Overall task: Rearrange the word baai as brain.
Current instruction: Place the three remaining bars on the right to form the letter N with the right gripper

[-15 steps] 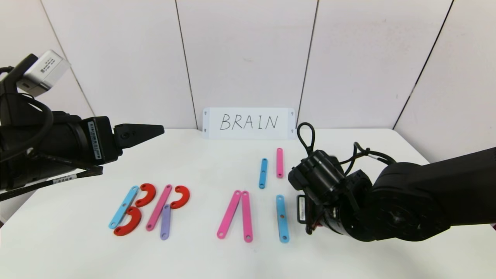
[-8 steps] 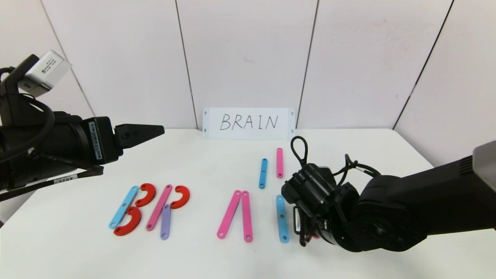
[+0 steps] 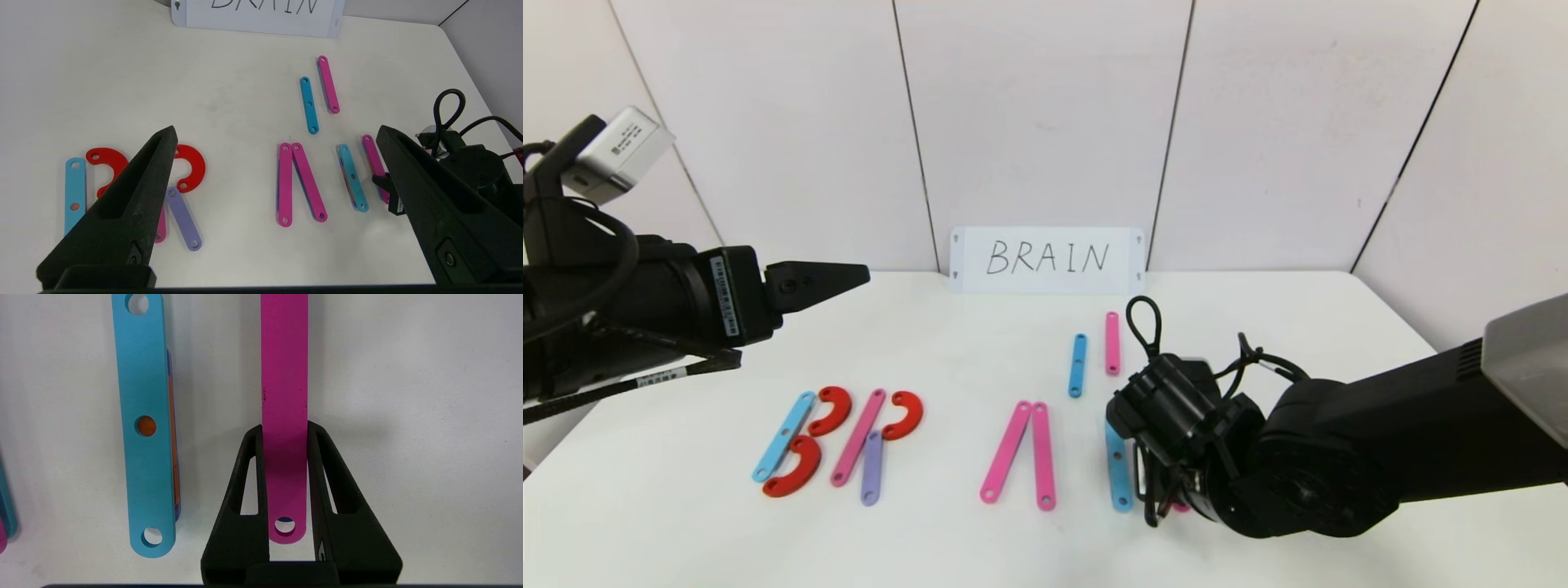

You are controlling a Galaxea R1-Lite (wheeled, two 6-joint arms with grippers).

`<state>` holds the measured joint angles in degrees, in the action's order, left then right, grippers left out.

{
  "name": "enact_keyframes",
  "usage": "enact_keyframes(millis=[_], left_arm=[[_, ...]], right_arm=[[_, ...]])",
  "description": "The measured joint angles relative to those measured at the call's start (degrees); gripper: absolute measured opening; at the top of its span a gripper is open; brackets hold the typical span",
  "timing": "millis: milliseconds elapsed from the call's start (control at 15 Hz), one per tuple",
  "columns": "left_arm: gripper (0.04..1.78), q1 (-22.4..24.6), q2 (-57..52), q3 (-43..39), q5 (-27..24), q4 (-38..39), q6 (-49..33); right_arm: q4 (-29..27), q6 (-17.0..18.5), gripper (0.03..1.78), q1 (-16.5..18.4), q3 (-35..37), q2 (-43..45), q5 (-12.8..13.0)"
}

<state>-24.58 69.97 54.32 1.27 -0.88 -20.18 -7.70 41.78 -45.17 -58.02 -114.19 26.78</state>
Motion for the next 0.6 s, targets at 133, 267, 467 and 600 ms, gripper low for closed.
enact_keyframes(millis=[133, 267, 467, 600], left_arm=[[1.7, -0.01, 0.0, -0.05, 0.02, 0.0, 0.02], [1.7, -0.01, 0.0, -0.05, 0.02, 0.0, 0.0], [1.7, -0.01, 0.0, -0.07, 0.02, 0.0, 0.0], [1.7, -0.01, 0.0, -0.09, 0.02, 0.0, 0.02]], right_arm=[[0.02, 0.01, 0.31, 0.0, -0.02, -0.12, 0.0], [0.0, 0.01, 0.31, -0.01, -0.02, -0.2, 0.0], [0.02, 0.0, 0.34, 0.0, 0.02, -0.23, 0.02], [0.0, 0.0, 0.46, 0.0, 0.05, -0.26, 0.06]])
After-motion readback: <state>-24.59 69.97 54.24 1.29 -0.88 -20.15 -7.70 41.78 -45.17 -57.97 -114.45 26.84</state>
